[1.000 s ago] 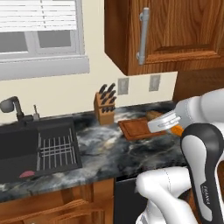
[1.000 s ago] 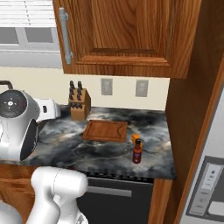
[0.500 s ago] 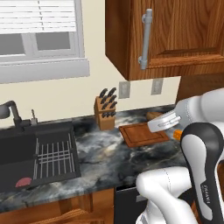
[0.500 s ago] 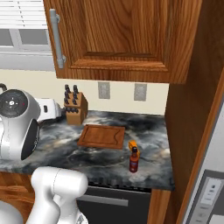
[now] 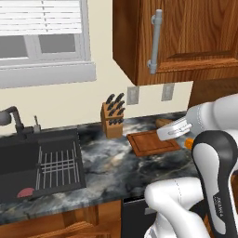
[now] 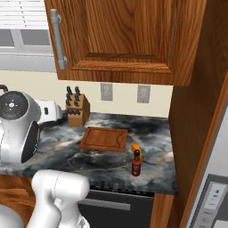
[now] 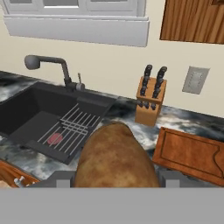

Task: Retrieve the reheated potato from the microwave, then place the potato, cheese, and condiment on the cutting board.

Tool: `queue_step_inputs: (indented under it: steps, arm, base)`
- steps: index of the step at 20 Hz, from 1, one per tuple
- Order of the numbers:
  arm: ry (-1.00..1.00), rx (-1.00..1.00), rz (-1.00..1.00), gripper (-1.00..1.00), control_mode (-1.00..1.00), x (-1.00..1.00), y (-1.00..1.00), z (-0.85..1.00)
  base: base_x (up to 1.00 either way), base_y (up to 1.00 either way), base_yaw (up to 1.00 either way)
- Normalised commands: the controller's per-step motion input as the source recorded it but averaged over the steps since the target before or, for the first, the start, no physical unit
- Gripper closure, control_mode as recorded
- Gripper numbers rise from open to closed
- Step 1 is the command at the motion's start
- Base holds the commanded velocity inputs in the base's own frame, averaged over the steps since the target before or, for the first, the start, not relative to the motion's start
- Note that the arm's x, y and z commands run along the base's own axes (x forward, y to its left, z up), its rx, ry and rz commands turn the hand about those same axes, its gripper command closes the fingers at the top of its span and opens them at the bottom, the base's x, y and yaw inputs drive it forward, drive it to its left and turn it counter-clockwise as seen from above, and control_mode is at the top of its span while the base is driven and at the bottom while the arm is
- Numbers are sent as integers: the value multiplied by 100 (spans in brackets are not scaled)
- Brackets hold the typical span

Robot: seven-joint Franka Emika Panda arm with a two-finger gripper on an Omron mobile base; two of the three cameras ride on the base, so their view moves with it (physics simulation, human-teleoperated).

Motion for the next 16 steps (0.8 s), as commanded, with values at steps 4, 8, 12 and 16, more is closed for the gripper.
queue_step_inputs:
  steps: [4,8,12,16]
  arm:
    - [0,0,0,100,100,0,0,0]
    - [0,0,0,100,100,0,0,0]
    - [0,0,0,100,100,0,0,0]
    - [0,0,0,100,-100,0,0,0]
  base:
    - [0,0,0]
    - [0,0,0]
    - [0,0,0]
    - [0,0,0]
